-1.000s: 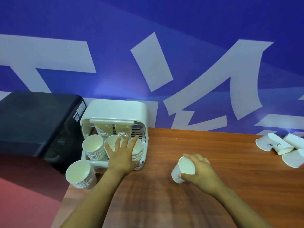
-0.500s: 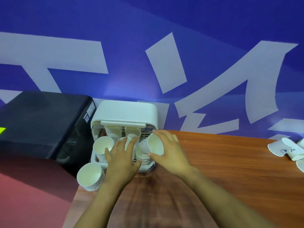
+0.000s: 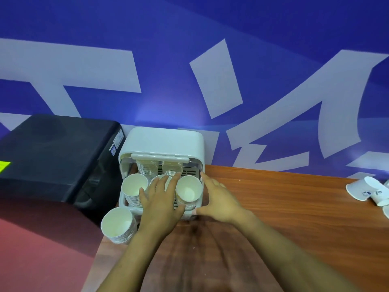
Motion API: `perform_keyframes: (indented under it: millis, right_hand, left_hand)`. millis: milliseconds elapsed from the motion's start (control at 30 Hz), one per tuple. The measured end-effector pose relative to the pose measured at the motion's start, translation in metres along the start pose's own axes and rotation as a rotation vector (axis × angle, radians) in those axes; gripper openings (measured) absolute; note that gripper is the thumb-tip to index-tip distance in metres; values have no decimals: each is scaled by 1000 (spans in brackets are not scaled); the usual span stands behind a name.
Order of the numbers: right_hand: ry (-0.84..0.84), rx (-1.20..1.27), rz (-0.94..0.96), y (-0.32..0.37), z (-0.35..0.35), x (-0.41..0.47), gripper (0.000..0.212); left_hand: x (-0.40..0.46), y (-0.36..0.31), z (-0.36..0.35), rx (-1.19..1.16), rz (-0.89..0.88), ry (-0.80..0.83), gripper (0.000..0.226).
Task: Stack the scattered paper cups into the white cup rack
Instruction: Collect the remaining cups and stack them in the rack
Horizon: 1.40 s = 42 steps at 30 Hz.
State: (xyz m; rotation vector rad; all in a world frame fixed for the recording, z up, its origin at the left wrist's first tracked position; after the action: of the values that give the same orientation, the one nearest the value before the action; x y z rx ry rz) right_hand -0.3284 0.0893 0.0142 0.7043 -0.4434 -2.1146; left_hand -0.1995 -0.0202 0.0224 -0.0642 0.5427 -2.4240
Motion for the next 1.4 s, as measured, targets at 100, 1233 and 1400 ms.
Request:
perform_keyframes:
  millis: [100, 1233, 1400]
  right_hand:
    - [-26, 10, -3, -8, 7, -10, 105]
    - [29, 100, -137, -387, 146, -246, 48]
    - [24, 141, -128, -424, 163, -251, 50]
  left_hand:
    - [-3, -8, 2, -7, -17, 15, 80]
    - [-72, -404, -173, -3, -195, 298, 48]
    - [-61, -447, -190, 2, -192, 303, 49]
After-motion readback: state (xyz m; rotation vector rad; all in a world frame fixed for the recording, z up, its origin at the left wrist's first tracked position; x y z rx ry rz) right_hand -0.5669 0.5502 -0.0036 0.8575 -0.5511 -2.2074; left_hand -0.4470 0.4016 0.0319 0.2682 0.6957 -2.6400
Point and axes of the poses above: each hand's wrist, its own x-axis towards the middle knuckle, its own z-axis out of the back of the hand, y = z × x, the point moved 4 cm from there along x, towards the middle knuckle, and after that the axes turned 5 degrees about y, right-handed, at the moved point
